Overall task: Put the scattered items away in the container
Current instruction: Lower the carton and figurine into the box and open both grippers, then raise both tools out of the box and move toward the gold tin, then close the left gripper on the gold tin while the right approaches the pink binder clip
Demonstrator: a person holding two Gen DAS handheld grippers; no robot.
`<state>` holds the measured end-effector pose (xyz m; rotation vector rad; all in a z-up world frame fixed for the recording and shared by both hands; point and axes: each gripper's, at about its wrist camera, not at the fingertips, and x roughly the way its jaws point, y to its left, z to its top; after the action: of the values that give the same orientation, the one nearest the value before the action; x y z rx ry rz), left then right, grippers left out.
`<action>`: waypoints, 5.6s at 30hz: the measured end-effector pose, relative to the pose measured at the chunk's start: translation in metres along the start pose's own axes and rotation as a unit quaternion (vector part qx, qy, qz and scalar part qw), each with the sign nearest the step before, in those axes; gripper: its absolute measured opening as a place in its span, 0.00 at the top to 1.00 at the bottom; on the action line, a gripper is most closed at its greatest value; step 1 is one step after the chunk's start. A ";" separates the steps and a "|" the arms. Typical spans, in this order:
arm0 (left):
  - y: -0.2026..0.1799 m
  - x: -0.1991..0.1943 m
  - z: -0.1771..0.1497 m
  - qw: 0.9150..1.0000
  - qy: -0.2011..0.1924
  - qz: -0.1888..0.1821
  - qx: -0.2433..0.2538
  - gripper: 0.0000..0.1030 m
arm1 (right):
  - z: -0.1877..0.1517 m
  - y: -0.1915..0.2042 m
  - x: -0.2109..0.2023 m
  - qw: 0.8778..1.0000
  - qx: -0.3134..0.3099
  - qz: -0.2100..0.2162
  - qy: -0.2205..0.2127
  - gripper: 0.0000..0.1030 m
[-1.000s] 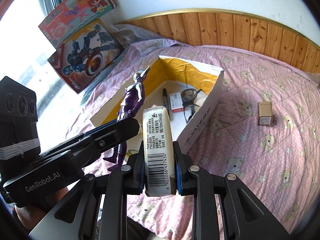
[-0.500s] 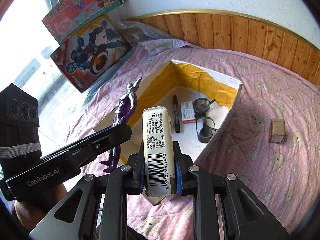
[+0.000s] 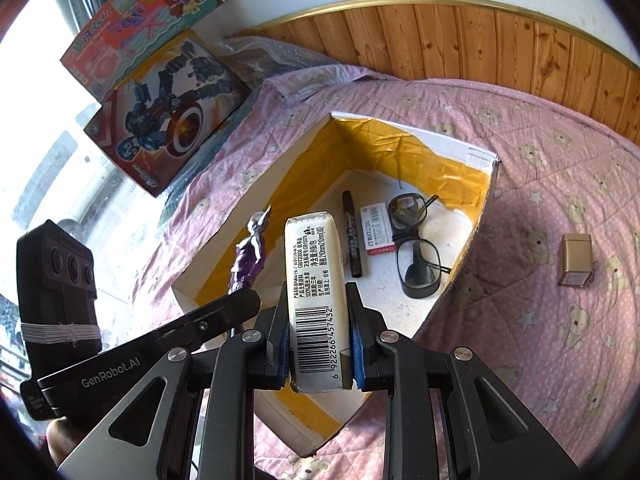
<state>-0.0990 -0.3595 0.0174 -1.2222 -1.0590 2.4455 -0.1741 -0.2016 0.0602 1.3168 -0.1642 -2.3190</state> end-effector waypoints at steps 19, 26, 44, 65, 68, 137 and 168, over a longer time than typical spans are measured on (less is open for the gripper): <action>-0.001 0.046 -0.001 0.994 0.046 0.091 -0.034 0.73 | 0.028 -0.016 0.071 0.997 -0.007 -0.023 0.071 0.76; -0.003 0.053 0.000 0.991 0.054 0.118 -0.019 0.71 | 0.030 -0.023 0.075 0.997 0.010 -0.016 0.074 0.70; -0.008 0.044 0.001 0.992 0.047 0.119 0.004 0.58 | 0.024 -0.018 0.059 0.998 0.014 -0.004 0.066 0.67; -0.047 0.021 -0.017 0.987 0.020 0.130 0.089 0.57 | 0.006 -0.010 0.013 0.999 0.023 0.007 0.035 0.65; -0.052 0.018 -0.020 0.987 0.018 0.129 0.095 0.57 | 0.003 -0.011 0.007 0.999 0.026 0.011 0.030 0.65; -0.188 0.072 -0.123 0.953 0.067 0.116 0.272 0.45 | -0.108 -0.194 -0.108 0.969 0.232 0.051 -0.068 0.62; -0.221 0.298 -0.064 0.957 0.149 0.099 0.228 0.44 | -0.050 -0.370 -0.042 0.942 0.330 0.036 -0.057 0.62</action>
<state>-0.2666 -0.0274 -0.0395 -1.5136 -0.2786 2.3479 -0.2380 0.1509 -0.0532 1.4225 -1.0867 -2.3639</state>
